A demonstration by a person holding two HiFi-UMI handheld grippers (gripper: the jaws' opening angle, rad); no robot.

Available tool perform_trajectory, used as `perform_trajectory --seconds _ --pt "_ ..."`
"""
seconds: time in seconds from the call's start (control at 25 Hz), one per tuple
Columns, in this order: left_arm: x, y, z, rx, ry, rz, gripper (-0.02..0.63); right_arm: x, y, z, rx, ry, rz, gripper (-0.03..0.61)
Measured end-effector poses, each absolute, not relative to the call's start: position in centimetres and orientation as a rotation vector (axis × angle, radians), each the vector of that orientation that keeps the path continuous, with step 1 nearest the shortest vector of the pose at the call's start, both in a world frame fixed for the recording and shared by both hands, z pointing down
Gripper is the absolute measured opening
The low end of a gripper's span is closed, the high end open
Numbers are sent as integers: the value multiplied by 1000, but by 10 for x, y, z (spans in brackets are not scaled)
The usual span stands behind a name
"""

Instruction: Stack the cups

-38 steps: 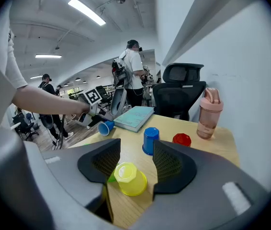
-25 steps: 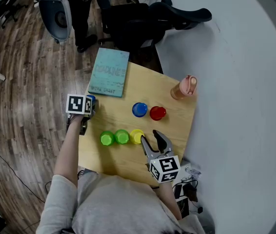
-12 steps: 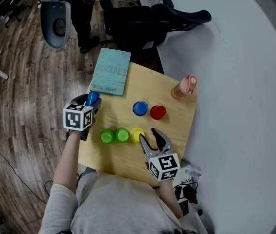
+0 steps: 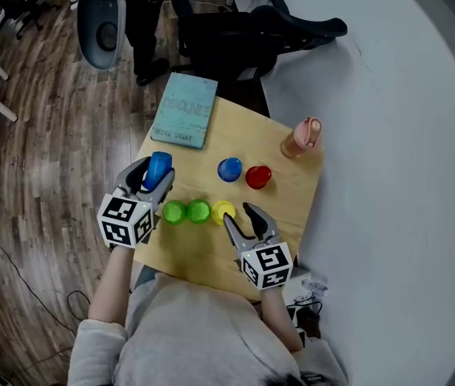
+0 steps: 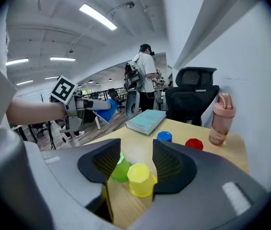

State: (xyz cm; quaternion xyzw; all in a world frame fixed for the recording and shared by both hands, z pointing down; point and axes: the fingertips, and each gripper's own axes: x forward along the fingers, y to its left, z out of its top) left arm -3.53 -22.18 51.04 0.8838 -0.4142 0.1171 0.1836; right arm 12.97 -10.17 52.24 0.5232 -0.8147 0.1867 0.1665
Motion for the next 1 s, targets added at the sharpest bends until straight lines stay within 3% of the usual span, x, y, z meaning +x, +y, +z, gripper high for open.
perform_trajectory --seconds 0.64,1.0 --pt "-2 -149 505 2623 -1282 136 302 122 -80 521 1384 -2383 507 193" --pt "25 -136 525 2683 -1336 230 304 120 -72 520 1348 -2394 498 193"
